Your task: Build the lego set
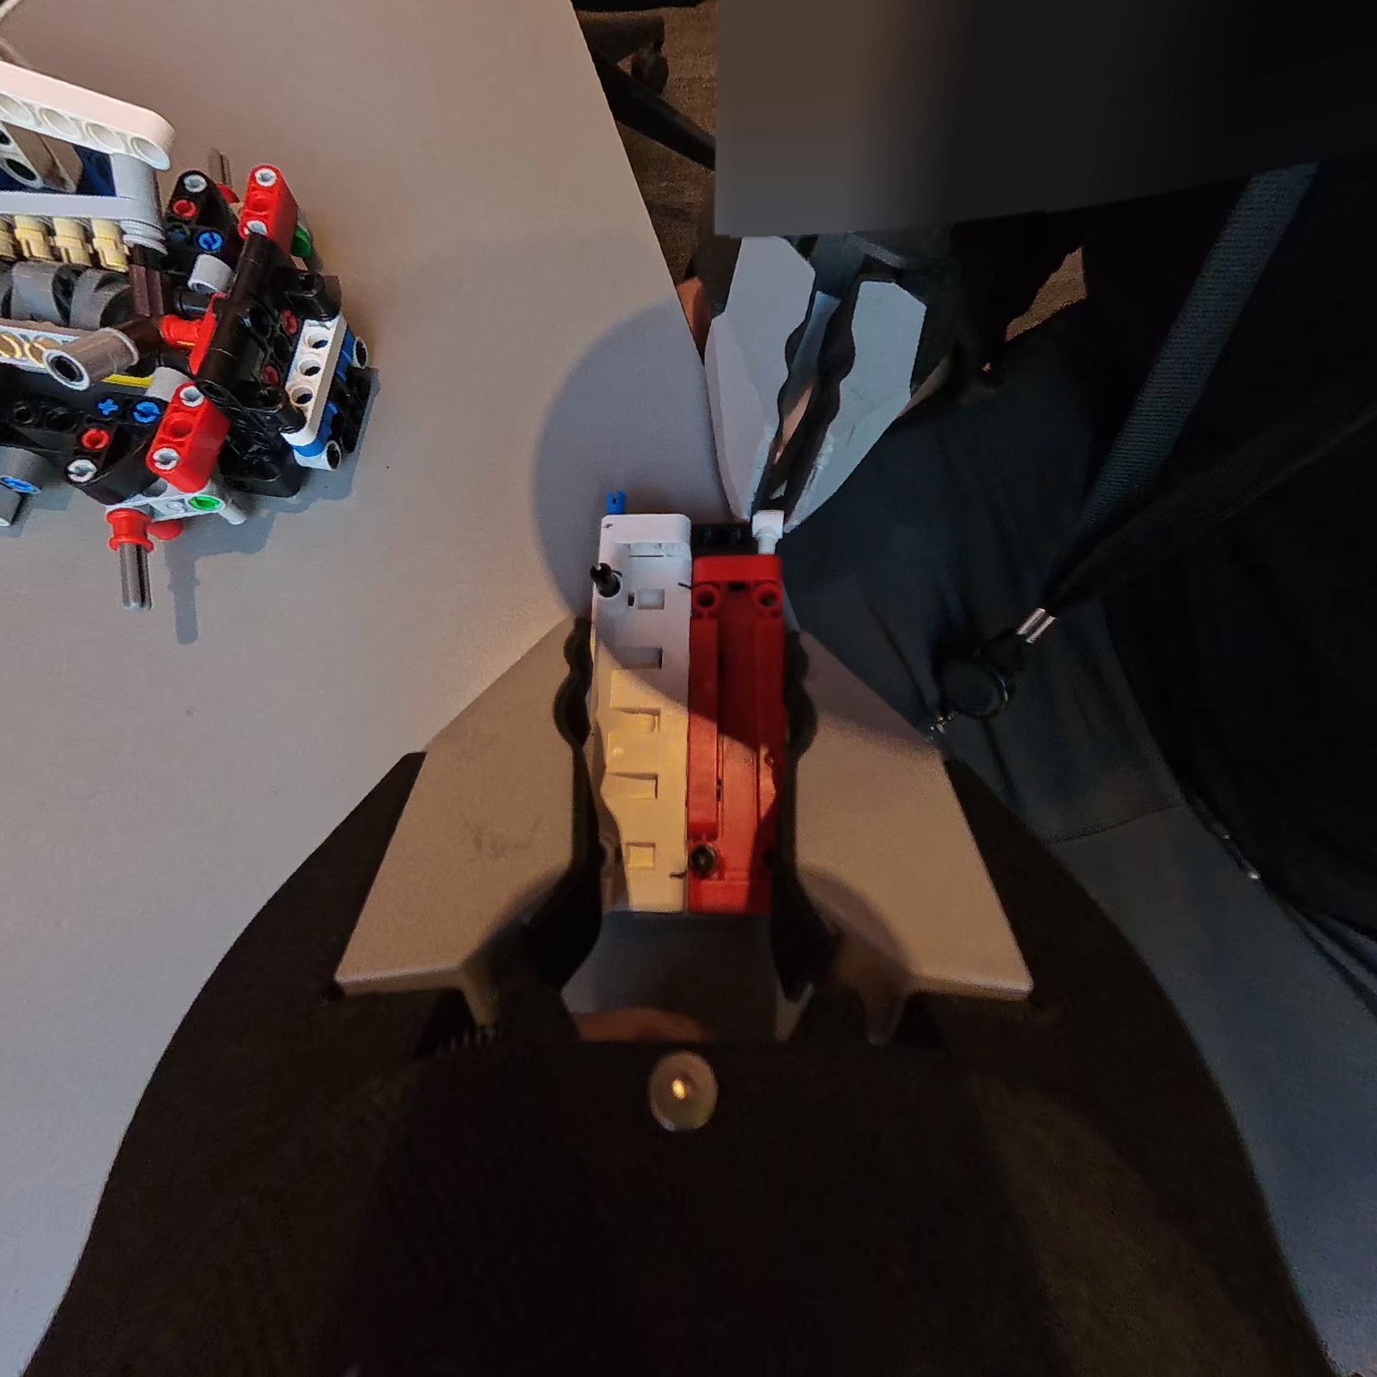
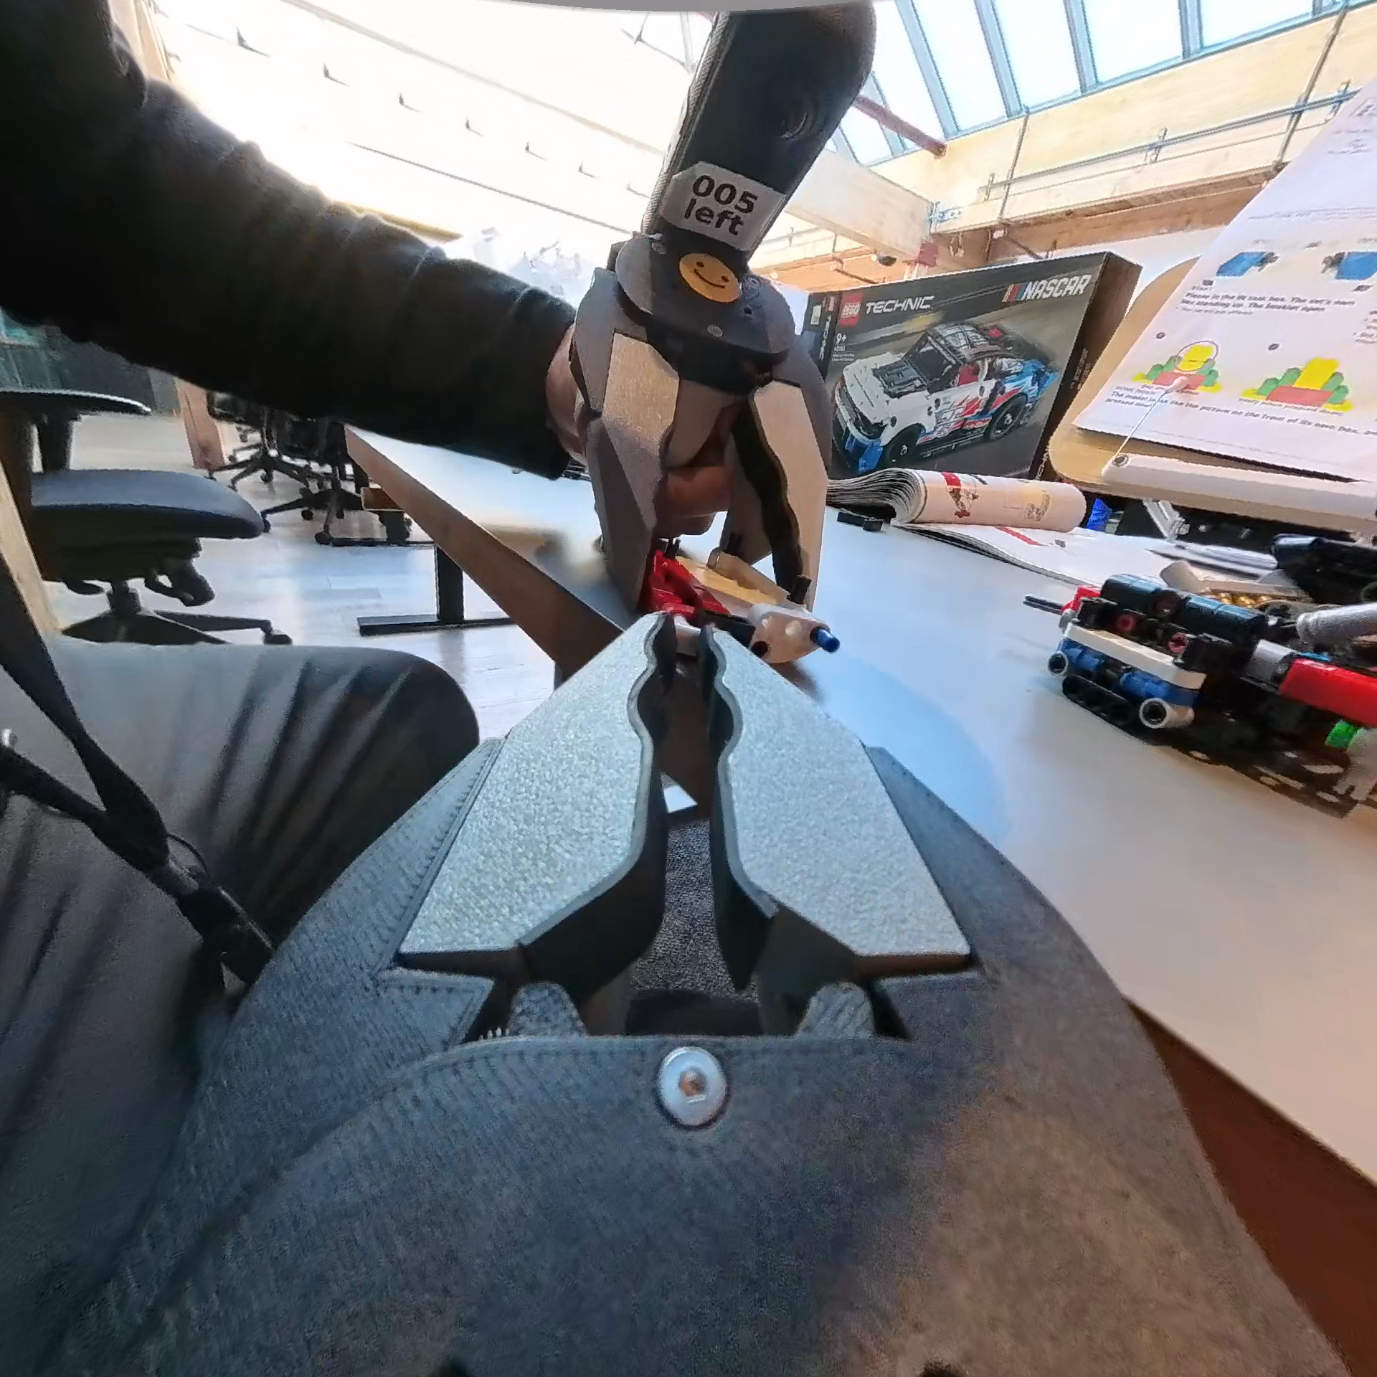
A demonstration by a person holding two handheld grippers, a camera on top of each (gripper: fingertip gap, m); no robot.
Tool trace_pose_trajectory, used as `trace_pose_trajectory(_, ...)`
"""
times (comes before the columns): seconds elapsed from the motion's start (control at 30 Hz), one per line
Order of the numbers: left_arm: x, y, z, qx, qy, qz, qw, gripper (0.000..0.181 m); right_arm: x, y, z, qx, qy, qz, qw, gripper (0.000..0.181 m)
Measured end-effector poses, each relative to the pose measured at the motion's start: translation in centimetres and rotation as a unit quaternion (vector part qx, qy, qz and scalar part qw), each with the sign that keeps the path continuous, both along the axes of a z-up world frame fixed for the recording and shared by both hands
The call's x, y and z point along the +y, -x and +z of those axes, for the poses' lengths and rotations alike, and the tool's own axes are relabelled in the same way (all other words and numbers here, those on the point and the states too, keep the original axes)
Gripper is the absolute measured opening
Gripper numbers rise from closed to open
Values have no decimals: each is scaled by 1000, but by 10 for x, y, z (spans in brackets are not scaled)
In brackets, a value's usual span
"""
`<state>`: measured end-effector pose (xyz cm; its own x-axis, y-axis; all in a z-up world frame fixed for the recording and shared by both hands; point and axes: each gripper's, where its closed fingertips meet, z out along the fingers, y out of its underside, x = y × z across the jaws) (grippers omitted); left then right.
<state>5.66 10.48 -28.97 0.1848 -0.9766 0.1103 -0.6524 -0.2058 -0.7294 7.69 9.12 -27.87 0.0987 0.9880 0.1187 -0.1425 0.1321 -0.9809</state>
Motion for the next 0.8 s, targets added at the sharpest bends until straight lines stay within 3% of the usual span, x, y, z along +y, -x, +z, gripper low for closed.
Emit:
trace_pose_trajectory(0.6,-1,0,0,2,-6,-6,1000,50,0,3,-2,-72,-45,-10,996,0)
trace_pose_trajectory(0.8,3,1,0,3,-8,9,1000,50,6,3,-1,-53,-63,-67,994,0)
